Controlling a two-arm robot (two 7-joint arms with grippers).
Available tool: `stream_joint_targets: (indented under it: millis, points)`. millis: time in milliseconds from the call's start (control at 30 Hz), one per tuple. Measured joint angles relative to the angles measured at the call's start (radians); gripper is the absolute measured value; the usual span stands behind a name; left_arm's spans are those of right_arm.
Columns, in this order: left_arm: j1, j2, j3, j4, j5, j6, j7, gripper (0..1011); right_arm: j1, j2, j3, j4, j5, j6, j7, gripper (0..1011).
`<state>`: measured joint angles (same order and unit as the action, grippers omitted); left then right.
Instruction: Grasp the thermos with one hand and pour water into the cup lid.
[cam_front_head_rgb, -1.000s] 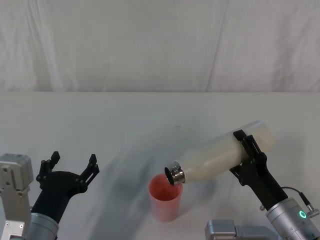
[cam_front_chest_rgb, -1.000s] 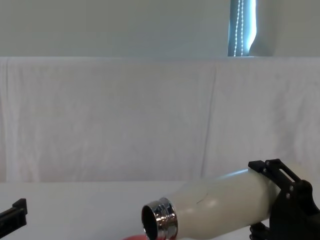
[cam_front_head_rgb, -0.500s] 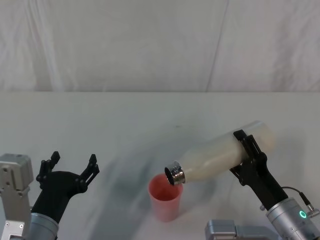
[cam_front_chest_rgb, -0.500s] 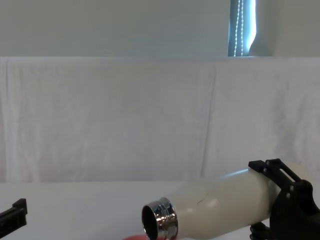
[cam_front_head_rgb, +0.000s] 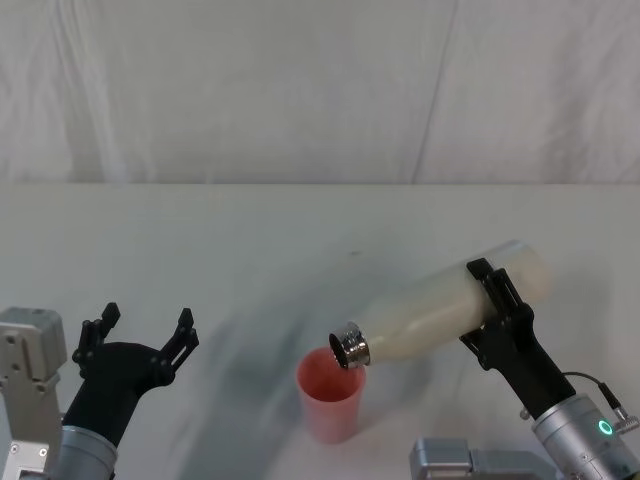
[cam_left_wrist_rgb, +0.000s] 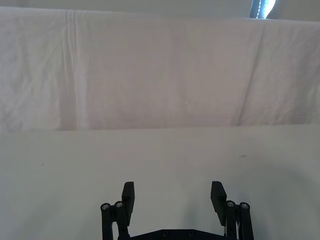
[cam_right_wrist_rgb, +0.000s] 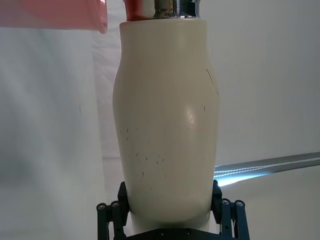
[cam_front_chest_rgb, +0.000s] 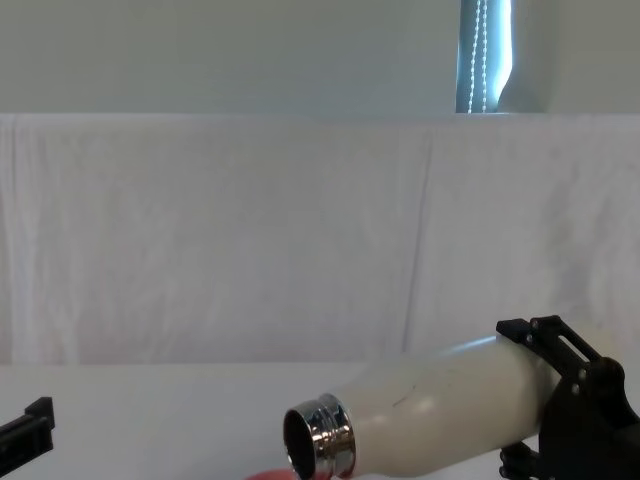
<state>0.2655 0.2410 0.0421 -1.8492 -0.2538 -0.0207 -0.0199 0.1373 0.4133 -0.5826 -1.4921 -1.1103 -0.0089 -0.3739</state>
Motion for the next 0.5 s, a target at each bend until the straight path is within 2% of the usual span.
stream_joint_targets:
  millis: [500]
  points:
    - [0.0,0.0,0.0,0.0,0.0,0.0,0.0,1001,0.001,0.0,0.0,0.0,-0.001,0.001,0.0,960]
